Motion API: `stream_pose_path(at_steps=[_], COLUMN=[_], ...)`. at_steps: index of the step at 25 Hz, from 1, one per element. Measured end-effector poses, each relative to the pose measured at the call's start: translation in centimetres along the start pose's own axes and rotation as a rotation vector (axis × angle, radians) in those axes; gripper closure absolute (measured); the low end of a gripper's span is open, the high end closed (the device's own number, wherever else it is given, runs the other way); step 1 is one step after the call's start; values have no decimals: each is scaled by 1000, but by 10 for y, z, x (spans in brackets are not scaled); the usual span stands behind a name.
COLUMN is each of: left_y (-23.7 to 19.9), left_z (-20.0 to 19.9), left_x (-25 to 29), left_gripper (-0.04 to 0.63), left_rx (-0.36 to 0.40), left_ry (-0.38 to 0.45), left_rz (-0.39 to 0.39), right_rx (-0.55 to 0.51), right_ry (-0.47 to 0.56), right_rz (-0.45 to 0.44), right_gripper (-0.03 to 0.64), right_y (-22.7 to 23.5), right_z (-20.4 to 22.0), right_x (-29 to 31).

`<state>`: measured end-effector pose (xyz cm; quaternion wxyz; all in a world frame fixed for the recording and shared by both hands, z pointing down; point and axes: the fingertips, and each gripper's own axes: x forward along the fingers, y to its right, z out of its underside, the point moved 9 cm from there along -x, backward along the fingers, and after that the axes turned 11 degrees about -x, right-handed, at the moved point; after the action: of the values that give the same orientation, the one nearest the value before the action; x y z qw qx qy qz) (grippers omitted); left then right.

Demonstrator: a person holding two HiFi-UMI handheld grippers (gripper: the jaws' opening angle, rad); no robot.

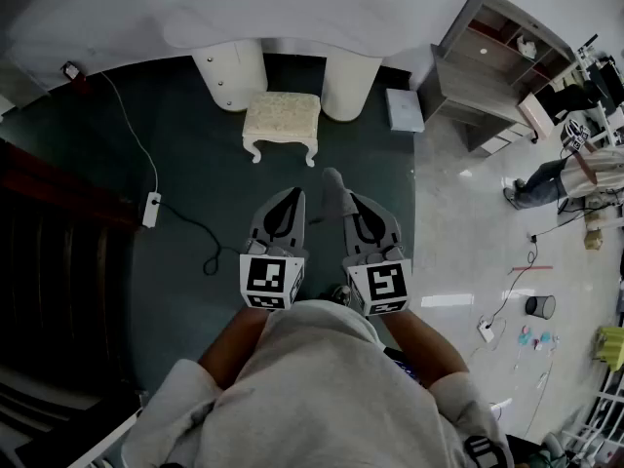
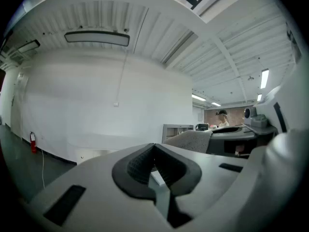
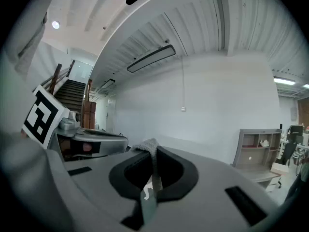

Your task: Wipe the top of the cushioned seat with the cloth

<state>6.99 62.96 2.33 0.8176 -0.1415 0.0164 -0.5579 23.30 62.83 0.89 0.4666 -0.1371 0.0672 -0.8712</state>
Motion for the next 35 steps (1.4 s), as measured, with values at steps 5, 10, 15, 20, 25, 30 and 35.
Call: stream_pose_path(at_steps=[5,10,15,20,25,30,35], left_y=[-18,-45,-92,-114,-112,-133,-146], left_z=[3,-2,-7,7,15,24,18], left_x=[-15,-26,-45,-49,-49,-42,-12], left_gripper=[581,581,581,581,581,581,581], left_rx=[-36,-8,-43,-79,-83,-86,-74], left_ry=[-34,-23,-49,-92,-107,-120,-126], left_rz=[24,45,31,27,25,0,-26], right_rx=[-4,-15,-1,50,65,76,96], right_ry=[-25,-44,-70,-129,-158,-145,-127], right_rz=[-8,-15,23,26,29,-17,-51], right_gripper=[603,603,603,603,603,603,603], right_y=[-22,-44,-66,-71,-66,-76,-62], right_z=[-4,-5,-7,0,15,23,25], right_x=[9,18,29,36,33,66,101])
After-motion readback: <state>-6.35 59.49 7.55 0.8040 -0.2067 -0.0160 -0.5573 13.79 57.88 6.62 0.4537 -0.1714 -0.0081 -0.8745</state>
